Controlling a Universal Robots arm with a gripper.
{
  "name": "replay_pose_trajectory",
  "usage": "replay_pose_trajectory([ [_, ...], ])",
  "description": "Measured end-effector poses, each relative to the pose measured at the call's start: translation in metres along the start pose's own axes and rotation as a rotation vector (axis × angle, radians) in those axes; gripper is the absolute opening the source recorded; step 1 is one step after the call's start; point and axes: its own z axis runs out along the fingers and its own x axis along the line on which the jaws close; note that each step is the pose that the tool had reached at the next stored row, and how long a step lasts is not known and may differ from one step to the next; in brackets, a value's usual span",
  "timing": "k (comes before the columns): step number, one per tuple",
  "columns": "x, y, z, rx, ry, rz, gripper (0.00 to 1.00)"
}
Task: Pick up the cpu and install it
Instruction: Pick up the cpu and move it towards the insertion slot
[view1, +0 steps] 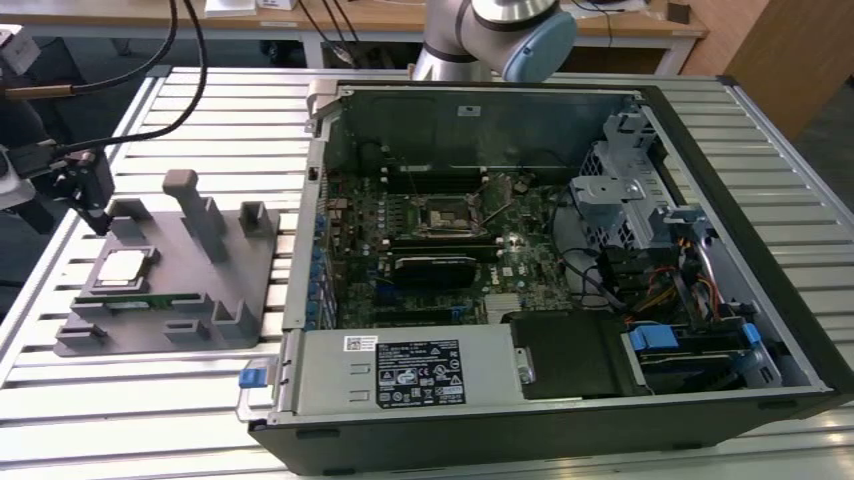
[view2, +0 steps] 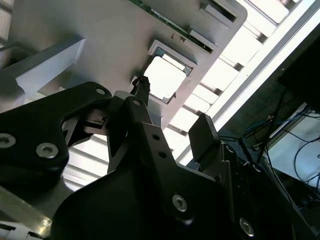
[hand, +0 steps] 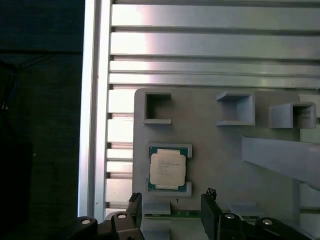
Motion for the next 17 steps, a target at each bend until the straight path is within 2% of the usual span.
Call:
replay_pose_trajectory([
  [6, -0.0001, 0.0008, 0.0109, 0.0006, -0.0001, 0.000, 0.60],
  [7, -0.0002, 0.0010, 0.0127, 0.0007, -0.0001, 0.000, 0.66],
  [17, -0.0003, 0.0010, 0.0290, 0.0007, -0.0001, 0.000, 0.66],
])
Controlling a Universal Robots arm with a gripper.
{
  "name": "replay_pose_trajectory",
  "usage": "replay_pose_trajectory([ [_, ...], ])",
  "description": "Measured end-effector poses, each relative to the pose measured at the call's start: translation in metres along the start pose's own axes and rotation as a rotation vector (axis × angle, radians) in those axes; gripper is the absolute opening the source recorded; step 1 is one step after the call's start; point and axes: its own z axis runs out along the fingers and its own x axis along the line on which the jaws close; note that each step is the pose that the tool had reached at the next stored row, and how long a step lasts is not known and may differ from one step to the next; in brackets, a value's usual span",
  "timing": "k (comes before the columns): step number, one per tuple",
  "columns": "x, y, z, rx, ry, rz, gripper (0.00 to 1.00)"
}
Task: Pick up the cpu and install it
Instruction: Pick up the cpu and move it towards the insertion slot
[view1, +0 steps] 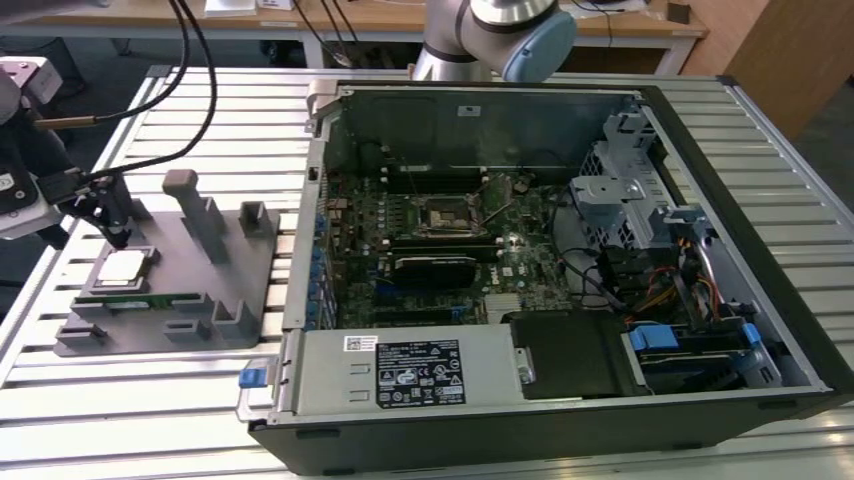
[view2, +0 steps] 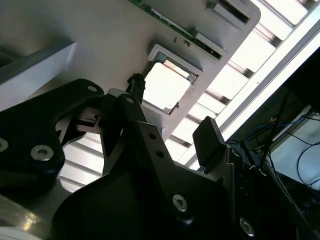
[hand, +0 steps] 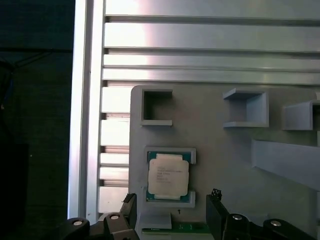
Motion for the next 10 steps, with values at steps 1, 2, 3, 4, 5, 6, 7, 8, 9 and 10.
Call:
replay_pose_trajectory([
  [1, 0.0000, 0.0000, 0.0015, 0.0000, 0.0000, 0.000, 0.66],
  [2, 0.0000, -0.0001, 0.0029, 0.0001, 0.0001, 0.000, 0.66],
  [3, 0.0000, -0.0001, 0.0042, 0.0000, 0.0000, 0.000, 0.66],
  [4, 0.0000, -0.0002, 0.0055, 0.0000, -0.0001, 0.000, 0.66],
  [5, -0.0001, -0.0002, 0.0071, 0.0000, 0.0000, 0.000, 0.66],
  [6, -0.0001, -0.0002, 0.0087, 0.0000, 0.0000, 0.000, 0.66],
  [7, -0.0001, -0.0002, 0.0104, 0.0000, 0.0001, 0.000, 0.66],
  [8, -0.0001, -0.0002, 0.0120, 0.0001, 0.0001, 0.000, 0.66],
  [9, -0.0001, -0.0002, 0.0137, 0.0000, 0.0000, 0.000, 0.66],
  [10, -0.0001, -0.0002, 0.0154, 0.0001, 0.0001, 0.000, 0.66],
])
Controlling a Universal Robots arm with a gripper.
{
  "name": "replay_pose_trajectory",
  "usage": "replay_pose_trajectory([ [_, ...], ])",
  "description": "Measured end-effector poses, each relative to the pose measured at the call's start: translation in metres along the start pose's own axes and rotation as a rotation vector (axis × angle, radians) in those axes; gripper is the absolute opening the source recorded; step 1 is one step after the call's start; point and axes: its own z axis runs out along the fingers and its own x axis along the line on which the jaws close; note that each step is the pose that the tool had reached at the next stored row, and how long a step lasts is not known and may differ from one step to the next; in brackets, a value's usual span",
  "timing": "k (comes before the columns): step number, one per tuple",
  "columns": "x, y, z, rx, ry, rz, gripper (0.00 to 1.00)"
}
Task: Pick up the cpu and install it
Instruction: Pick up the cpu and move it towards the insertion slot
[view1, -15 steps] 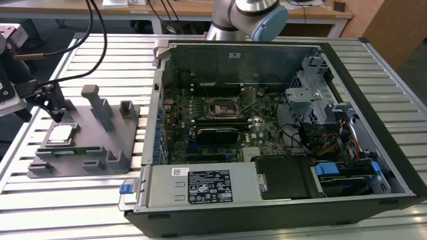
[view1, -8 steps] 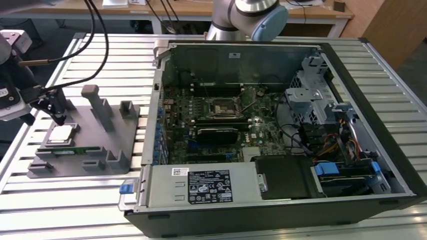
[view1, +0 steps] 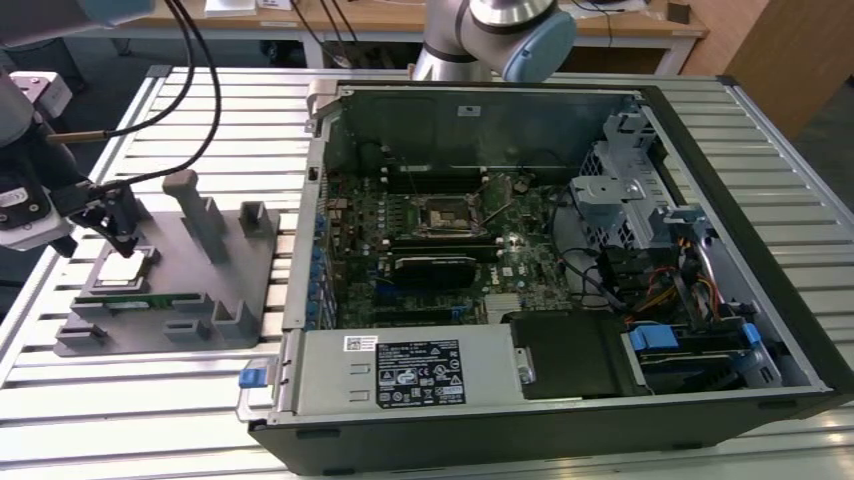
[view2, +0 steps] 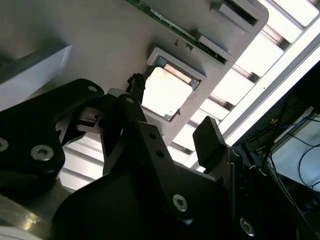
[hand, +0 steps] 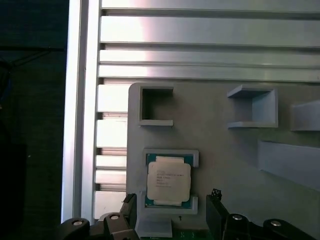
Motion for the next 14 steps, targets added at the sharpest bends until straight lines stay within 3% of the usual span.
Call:
replay_pose_trajectory([
  [14, -0.0003, 0.0029, 0.0256, 0.0006, 0.0000, 0.000, 0.66],
])
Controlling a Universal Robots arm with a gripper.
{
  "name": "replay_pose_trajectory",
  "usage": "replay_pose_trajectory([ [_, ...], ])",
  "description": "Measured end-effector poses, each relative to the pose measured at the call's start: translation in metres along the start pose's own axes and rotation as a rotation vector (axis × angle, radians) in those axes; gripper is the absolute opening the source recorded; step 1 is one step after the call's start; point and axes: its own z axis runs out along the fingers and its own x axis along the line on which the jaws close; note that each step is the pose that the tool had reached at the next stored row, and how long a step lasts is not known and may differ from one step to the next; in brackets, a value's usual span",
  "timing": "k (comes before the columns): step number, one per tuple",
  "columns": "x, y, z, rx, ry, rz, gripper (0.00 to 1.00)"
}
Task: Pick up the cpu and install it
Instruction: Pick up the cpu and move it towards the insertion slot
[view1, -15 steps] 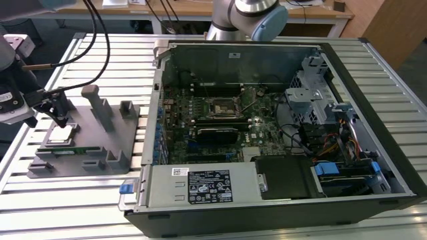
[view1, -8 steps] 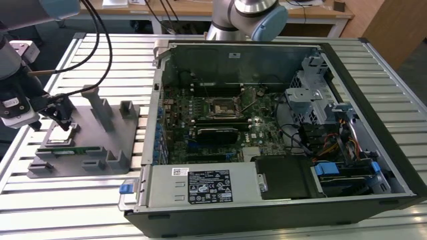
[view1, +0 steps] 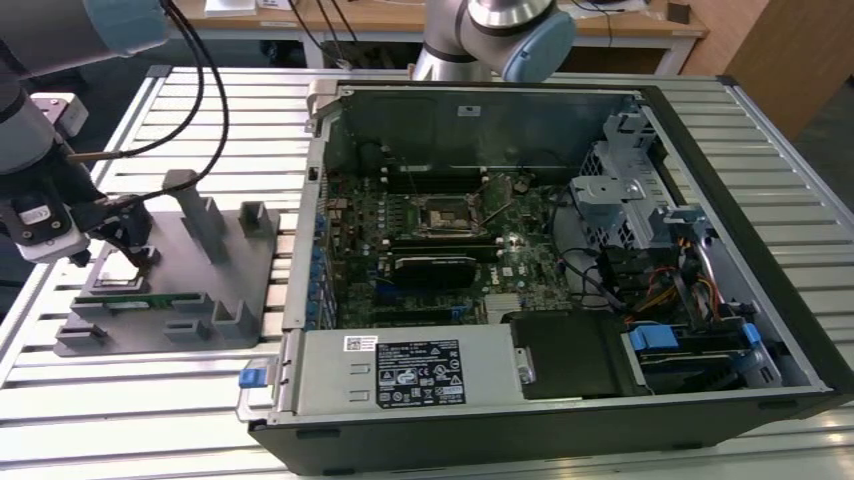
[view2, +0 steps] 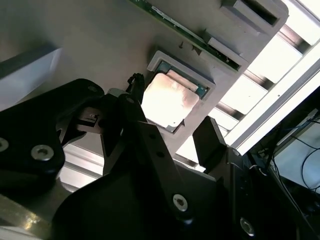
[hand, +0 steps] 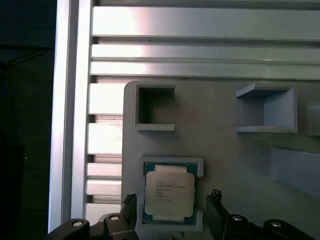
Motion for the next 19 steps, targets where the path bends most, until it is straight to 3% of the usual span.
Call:
replay_pose_trajectory([
  [10, -0.0002, 0.0022, 0.0133, 0.0002, 0.0000, 0.000, 0.66],
  [15, -0.0002, 0.0024, 0.0163, 0.0003, 0.0002, 0.000, 0.66],
  [19, -0.0002, 0.0024, 0.0169, 0.0003, 0.0001, 0.000, 0.58],
])
